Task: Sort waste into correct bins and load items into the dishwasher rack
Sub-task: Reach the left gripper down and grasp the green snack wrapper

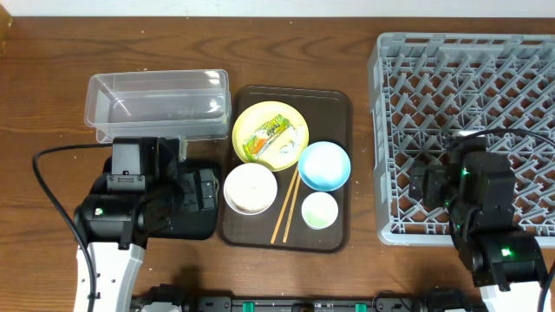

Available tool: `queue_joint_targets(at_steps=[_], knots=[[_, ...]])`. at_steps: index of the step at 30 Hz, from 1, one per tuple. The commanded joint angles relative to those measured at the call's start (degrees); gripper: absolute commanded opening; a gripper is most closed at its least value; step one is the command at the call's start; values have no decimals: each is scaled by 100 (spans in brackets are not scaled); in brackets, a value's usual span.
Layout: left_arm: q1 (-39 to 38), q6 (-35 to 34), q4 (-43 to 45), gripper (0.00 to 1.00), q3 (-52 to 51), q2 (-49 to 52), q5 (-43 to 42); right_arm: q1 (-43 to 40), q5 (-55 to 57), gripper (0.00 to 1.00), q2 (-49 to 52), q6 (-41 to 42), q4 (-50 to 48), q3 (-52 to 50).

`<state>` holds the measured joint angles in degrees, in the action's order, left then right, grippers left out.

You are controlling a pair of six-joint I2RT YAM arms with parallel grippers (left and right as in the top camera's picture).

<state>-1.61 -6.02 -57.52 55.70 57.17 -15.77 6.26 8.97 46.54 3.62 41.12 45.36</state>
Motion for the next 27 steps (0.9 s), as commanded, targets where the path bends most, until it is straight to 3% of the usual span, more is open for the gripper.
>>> queue_joint_targets(at_steps=[1, 15, 27], knots=[[31, -26, 85, 99, 153, -24, -11, -83, -26, 99, -11, -48, 9, 140], [0, 7, 1200, 99, 407, 529, -11, -83, -85, 99, -9, -50, 2, 140], [-1054, 367, 2820, 95, 898, 2122, -7, -83, -87, 99, -9, -48, 31, 140]])
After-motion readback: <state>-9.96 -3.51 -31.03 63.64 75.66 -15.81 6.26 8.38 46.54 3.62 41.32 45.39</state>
